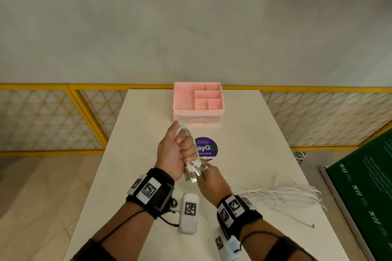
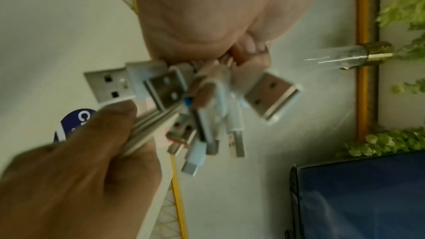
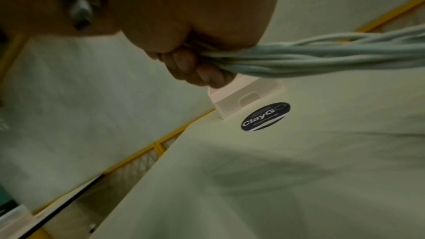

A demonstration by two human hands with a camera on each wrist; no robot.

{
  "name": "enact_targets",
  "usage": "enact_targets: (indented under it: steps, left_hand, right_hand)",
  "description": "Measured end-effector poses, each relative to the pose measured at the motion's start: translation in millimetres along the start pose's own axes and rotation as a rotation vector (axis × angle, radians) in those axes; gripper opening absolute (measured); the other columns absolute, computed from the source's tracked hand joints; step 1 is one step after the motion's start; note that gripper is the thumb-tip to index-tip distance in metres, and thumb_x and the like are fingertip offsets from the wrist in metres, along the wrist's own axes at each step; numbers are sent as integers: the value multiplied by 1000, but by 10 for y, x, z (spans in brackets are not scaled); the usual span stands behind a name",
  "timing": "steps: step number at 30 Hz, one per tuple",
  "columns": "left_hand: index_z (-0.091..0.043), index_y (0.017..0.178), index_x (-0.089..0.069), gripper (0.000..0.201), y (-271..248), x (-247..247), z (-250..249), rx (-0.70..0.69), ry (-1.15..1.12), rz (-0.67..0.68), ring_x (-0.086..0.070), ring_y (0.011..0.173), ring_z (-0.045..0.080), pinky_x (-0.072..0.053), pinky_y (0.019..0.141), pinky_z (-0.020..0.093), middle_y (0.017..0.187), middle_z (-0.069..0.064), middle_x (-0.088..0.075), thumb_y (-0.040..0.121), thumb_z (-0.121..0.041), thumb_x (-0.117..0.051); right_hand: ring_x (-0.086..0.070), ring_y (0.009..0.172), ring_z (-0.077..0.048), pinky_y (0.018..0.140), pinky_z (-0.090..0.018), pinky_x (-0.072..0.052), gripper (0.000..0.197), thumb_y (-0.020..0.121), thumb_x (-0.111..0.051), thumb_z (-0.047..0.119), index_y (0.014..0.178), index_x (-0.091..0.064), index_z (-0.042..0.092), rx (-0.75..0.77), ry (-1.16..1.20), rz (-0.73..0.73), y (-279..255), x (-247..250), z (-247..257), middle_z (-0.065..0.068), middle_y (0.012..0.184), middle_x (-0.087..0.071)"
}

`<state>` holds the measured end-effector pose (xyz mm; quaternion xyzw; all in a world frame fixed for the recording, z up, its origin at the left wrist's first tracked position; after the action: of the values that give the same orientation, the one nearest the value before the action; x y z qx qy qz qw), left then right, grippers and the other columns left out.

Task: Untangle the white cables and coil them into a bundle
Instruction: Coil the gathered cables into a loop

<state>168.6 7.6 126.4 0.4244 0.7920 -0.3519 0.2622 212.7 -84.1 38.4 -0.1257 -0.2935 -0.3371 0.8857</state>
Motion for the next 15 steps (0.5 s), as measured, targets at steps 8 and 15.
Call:
enact_targets:
  steps: [8, 15]
  left_hand:
    - [-22, 58, -28, 55, 43, 132, -193, -154, -73, -96, -15, 40, 10, -19, 40, 24, 50, -6, -17, 101, -53, -42]
    - [-22, 59, -30, 56, 28, 42, -503, -266, -85, -68, -16, 41, 10, -23, 41, 24, 51, -6, -17, 100, -59, -39]
  right_hand:
    - [-44, 52, 1, 56, -19, -33, 32, 99, -52, 37, 69, -43, 31, -11, 84, 127, 34, 64, 234, 12, 61, -48]
    - [-52, 63, -17, 66, -38, -45, 42, 97, -41, 59, 76, -49, 24, -56, -156, 5, 30, 301, 3, 6, 68, -56]
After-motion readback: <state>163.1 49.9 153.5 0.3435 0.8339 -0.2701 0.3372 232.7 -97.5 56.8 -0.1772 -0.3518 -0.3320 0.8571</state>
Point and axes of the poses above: each hand's wrist, its own y-axis towards the middle knuckle, its own x-axis out of the back of the hand, z = x × y, the point moved 8 cm from there along y, towards the middle knuckle
